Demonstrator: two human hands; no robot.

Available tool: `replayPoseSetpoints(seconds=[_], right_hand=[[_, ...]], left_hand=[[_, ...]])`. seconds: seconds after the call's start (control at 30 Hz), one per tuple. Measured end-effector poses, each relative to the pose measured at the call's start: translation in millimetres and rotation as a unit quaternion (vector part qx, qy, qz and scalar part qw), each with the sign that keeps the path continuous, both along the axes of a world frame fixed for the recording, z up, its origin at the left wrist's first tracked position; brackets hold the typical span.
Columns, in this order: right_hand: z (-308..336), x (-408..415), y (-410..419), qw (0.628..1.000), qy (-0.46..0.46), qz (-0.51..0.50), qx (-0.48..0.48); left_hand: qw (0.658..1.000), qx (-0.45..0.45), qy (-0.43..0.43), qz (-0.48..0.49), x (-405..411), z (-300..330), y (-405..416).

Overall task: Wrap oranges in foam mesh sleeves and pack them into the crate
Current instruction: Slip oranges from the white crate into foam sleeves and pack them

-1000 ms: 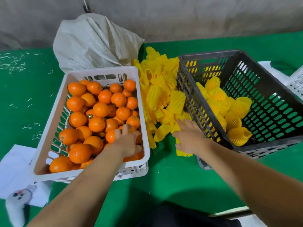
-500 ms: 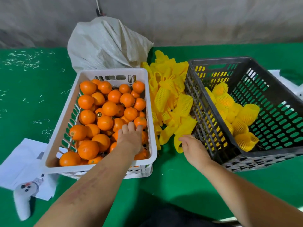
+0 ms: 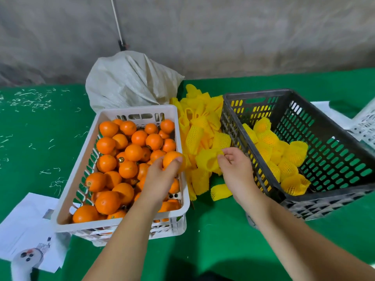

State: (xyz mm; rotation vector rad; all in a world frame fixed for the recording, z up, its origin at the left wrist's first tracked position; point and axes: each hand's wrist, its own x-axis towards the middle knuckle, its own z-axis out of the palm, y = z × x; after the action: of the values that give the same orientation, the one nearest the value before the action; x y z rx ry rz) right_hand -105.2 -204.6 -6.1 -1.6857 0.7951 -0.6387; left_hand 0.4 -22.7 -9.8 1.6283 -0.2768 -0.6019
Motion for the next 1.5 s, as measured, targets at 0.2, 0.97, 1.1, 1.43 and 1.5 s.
replayPoseSetpoints(seconds=[0.2,0.97,1.1,1.43,1.5], right_hand=[[-3.9,3.8,33.0,0.995,-0.012,0.09,0.039],[19.6,-16.8,40.5,0.98,-0.024,0.168,-0.105],[31.1,-19.7,35.1,0.973,0.016,0.118,-0.2],[46.0,-30.6,56.9,0.923,-0.052,0.198,-0.326],[50.6,-28.6,59.5,0.935,-0.058,0.192,-0.293]], left_hand=[[0.975,-0.134,0.118,-0.135,-31.5,-9.2,-0.6],[0.983,-0.133,-0.01,-0.128,-28.0,-32.3,3.2],[0.983,-0.115,-0.127,-0.066,-40.4,-30.5,-5.8],[0.967,-0.221,-0.089,0.087,-46.4,-8.7,-5.2],[0.954,-0.264,-0.065,0.124,-53.0,11.4,-5.2]])
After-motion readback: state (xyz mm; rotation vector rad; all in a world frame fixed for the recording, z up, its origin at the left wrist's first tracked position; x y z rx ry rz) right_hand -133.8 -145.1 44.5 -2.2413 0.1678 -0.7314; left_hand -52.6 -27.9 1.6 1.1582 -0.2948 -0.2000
